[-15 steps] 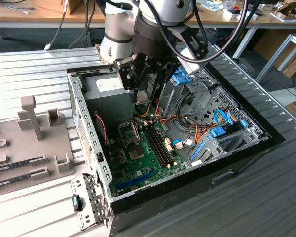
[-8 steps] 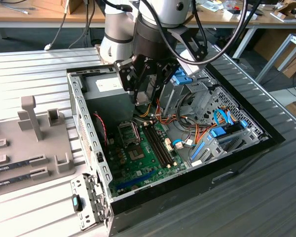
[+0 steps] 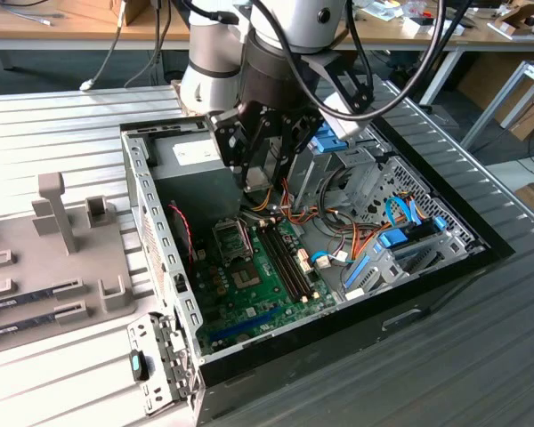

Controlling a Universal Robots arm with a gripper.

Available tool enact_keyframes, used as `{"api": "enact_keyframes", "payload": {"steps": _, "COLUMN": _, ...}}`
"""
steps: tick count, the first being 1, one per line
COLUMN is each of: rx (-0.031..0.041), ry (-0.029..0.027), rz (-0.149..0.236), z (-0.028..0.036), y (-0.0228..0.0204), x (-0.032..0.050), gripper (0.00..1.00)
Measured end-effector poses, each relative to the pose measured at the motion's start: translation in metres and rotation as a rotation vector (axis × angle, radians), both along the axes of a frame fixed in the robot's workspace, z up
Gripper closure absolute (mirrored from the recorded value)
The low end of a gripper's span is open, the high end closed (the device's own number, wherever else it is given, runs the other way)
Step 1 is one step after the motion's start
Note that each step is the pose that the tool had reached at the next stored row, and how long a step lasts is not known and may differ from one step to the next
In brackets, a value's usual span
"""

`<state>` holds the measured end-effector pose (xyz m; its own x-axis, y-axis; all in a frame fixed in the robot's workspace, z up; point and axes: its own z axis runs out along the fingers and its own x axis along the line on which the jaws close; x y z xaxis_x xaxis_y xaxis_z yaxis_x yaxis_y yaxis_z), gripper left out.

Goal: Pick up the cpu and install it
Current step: 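Pick up the cpu and move it towards the insertion slot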

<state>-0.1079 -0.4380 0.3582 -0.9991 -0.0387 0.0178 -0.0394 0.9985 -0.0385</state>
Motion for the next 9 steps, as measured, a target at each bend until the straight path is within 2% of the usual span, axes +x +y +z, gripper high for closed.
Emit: {"api": "enact_keyframes", "payload": {"steps": 9, "rx": 0.0, "ry": 0.0, "rz": 0.0, "z": -0.0036, "y": -0.0009, "x": 0.0, "gripper": 0.53}}
